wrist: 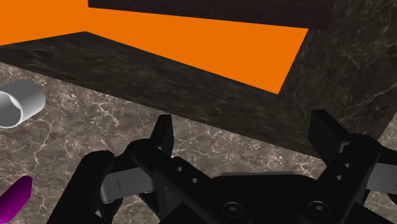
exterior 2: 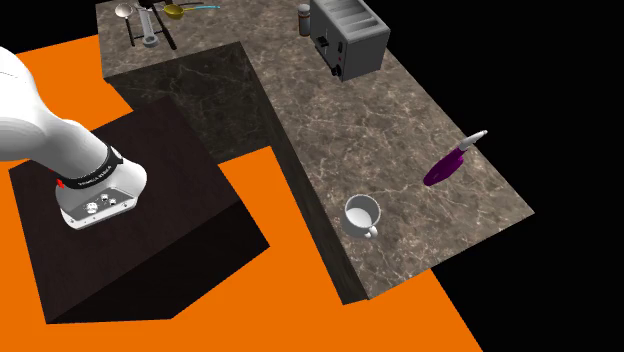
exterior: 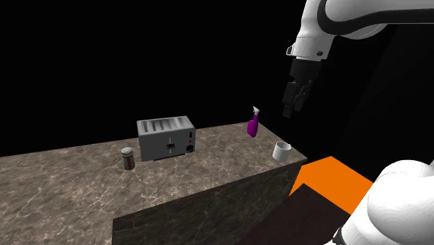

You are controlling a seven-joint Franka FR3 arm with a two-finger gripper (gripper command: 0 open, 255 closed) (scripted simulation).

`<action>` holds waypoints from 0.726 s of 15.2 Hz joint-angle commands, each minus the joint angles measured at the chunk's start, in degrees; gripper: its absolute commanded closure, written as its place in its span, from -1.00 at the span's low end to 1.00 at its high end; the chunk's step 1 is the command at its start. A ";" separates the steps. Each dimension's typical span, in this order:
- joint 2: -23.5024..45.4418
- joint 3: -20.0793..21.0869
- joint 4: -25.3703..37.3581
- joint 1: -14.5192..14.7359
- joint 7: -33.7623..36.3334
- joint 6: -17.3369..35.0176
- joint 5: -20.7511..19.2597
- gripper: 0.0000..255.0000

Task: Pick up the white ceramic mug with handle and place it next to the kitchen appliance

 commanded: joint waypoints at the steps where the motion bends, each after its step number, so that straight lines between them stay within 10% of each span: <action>1: 0.00 0.00 0.00 0.00 0.00 0.00 0.00 -1.00; 11: 7.24 -8.98 -8.03 -3.75 -10.43 16.09 -6.33 -1.00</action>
